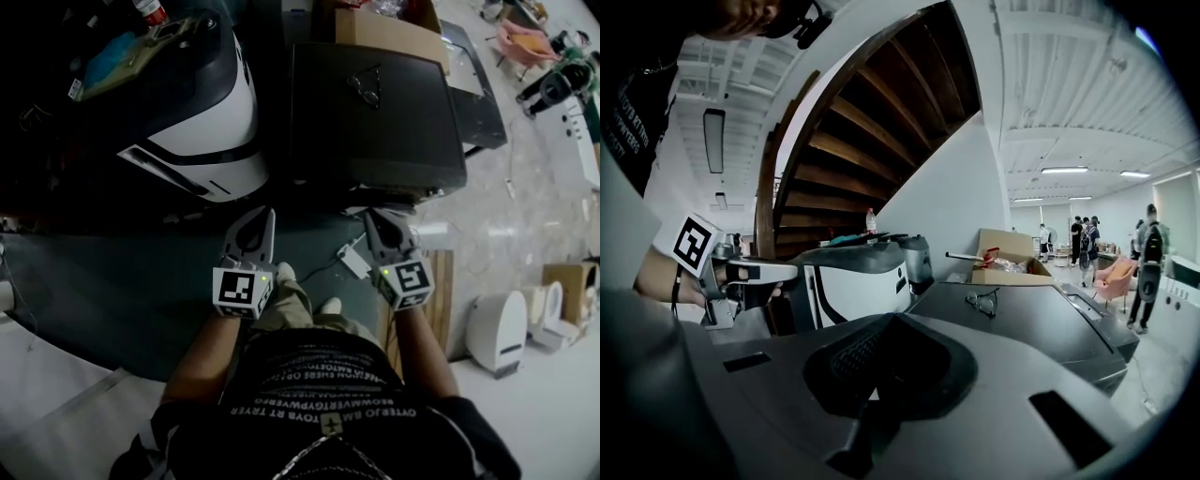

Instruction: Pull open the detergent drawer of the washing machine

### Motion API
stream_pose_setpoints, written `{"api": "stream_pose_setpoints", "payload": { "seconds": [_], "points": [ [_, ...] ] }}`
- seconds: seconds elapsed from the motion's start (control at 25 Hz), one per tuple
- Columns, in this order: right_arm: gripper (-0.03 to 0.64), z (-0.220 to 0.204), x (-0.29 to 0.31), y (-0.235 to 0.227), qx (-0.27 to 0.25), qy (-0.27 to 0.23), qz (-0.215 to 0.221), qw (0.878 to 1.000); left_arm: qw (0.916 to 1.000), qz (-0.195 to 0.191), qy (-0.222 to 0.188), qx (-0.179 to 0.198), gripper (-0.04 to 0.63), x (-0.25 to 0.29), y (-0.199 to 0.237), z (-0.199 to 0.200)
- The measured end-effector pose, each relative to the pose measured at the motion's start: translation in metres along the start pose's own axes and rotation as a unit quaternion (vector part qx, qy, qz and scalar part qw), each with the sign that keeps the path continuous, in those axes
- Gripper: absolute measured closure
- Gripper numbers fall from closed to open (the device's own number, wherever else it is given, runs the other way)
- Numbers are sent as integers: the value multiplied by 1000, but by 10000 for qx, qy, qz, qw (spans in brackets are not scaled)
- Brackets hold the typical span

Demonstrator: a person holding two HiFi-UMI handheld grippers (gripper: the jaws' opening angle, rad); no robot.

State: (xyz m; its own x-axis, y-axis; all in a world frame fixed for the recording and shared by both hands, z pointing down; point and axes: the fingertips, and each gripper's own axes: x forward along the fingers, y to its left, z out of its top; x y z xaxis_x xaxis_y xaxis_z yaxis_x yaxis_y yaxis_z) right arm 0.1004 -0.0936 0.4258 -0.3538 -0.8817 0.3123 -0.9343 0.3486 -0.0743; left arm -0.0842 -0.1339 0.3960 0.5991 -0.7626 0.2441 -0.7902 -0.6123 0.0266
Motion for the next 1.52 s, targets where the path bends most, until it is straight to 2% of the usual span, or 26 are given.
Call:
{"api": "stream_pose_setpoints", "payload": {
  "seconds": [0.32, 0.44, 0.56, 1.2, 1.52],
  "points": [
    [615, -31, 24, -17, 92, 237, -71, 9997, 9992, -246, 215, 216, 592, 32, 10, -26],
    [615, -43, 33, -25, 167, 283, -108, 9994, 9990, -210, 364, 120, 592, 40, 13, -41],
    [615, -51, 42, -35, 261, 260, -200, 9991, 9980, -218, 533, 277, 592, 50, 16, -55],
    [615, -97, 81, -58, 302, 636, -169, 9974, 9949, -297, 956, 74, 592, 103, 23, -109],
    [615, -121, 104, -68, 283, 862, -206, 9957, 9916, -501, 1195, -18, 592, 122, 24, -136]
  ]
}}
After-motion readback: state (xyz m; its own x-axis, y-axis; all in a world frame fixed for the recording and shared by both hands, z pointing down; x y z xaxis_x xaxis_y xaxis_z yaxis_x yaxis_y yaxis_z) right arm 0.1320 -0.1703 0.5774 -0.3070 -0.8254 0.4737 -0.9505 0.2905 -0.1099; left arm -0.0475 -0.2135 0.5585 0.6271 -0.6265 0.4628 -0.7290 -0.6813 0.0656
